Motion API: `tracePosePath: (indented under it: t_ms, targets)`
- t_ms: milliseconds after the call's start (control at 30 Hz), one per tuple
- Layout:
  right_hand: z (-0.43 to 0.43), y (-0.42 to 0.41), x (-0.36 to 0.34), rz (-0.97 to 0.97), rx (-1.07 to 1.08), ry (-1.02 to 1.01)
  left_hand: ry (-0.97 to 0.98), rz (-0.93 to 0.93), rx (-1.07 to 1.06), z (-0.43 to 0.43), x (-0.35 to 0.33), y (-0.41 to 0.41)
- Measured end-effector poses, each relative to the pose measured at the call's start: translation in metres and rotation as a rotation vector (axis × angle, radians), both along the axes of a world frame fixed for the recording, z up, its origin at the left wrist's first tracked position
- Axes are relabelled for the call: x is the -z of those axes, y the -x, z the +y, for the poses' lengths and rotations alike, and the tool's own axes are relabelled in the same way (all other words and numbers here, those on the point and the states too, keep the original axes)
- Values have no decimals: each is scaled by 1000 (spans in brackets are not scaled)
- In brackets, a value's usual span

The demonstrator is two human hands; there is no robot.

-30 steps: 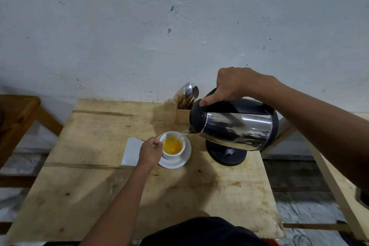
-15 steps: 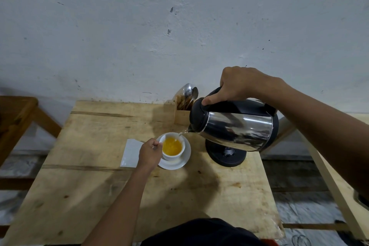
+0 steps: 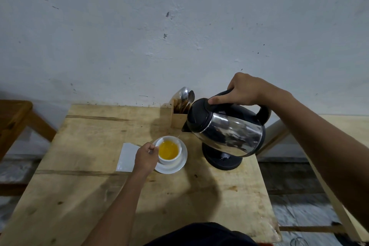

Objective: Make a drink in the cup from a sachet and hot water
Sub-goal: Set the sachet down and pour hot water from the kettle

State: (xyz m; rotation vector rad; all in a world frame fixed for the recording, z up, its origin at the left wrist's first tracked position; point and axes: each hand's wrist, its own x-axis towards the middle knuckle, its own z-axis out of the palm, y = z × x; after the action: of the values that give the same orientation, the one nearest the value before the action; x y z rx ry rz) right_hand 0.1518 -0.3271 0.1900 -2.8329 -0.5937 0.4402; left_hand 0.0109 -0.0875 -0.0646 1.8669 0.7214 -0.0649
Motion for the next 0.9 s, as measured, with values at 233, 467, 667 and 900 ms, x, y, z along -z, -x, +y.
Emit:
tracePosePath:
  t_ms: [233,467,667,900]
  targets:
    - [-47,-6,39,66,138,-383,-6,7,-19,0,1,0]
    - [-85,-5,76,17,227,-661,8,26,-51,-2,1,-1]
    - [-104,-6,111,-4,291,-806,-24,36,-74,-6,-1,-2]
    - [-127,-8,139,1,322,-915,-46,60,-103,-9,-1,-4]
